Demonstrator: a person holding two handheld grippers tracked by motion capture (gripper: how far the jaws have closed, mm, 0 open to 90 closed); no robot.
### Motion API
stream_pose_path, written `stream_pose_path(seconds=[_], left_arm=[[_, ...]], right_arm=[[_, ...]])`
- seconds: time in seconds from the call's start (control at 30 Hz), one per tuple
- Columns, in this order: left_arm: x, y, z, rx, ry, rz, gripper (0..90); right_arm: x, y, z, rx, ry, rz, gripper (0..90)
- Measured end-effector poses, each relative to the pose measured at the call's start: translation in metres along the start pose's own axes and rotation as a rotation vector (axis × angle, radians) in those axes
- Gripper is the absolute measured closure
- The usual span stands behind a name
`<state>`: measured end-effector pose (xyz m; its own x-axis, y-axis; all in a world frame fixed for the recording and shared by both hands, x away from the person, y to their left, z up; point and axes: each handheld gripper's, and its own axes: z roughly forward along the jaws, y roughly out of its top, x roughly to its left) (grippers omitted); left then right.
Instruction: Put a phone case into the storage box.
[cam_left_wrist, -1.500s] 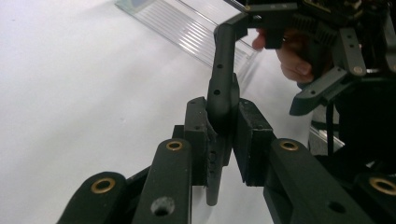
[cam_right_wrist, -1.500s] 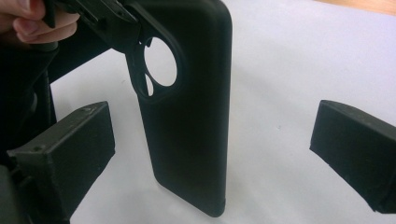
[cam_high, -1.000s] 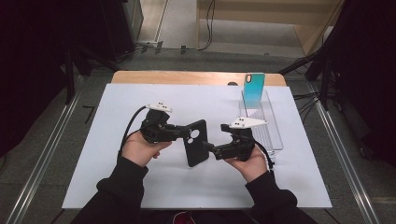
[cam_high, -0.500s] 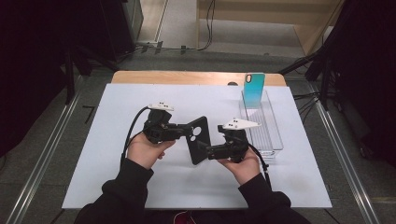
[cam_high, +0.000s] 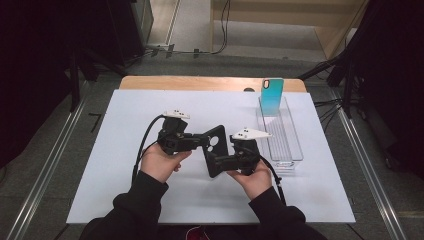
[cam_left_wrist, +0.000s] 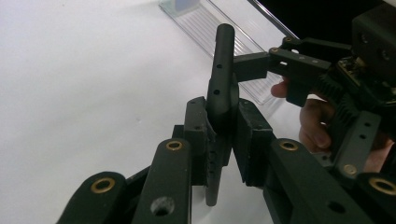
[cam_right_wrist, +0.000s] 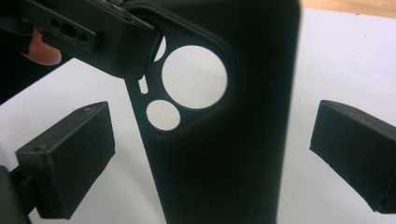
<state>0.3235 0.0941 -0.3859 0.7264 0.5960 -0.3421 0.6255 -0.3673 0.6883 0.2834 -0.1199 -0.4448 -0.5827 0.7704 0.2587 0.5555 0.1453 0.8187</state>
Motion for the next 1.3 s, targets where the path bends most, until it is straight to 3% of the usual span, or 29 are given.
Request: stream_pose_path(seconds=[0.27, 0.3, 0.47, 0.73, 0.97, 1.1, 1.3], left_arm=[[-0.004, -0.001, 0.003, 0.002, -0.021, -0.010, 77.5], [-0.004, -0.002, 0.004, 0.003, -0.025, -0.010, 77.5], [-0.008, -0.003, 0.007, 0.003, -0.023, -0.006, 77.4], [-0.010, -0.002, 0.005, -0.006, -0.034, 0.011, 75.8], [-0.008, 0.000, -0.005, -0.024, -0.061, 0.009, 46.8], [-0.006, -0.001, -0.014, -0.031, -0.092, 0.013, 37.3], [-0.003, -0.007, -0.024, -0.015, -0.125, 0.064, 29.7]], right_arm=[[0.004, -0.001, 0.007, 0.008, -0.030, -0.011, 0.0], [0.004, -0.001, 0.007, 0.011, -0.031, -0.013, 4.6], [0.002, -0.002, 0.009, 0.010, -0.028, -0.012, 10.2], [0.003, -0.001, 0.006, 0.017, -0.021, -0.022, 12.9], [-0.001, 0.001, 0.004, 0.031, -0.009, -0.026, 13.1], [-0.007, 0.002, 0.002, 0.026, -0.006, -0.021, 13.1], [-0.019, 0.007, -0.008, 0.017, 0.049, -0.016, 13.1]])
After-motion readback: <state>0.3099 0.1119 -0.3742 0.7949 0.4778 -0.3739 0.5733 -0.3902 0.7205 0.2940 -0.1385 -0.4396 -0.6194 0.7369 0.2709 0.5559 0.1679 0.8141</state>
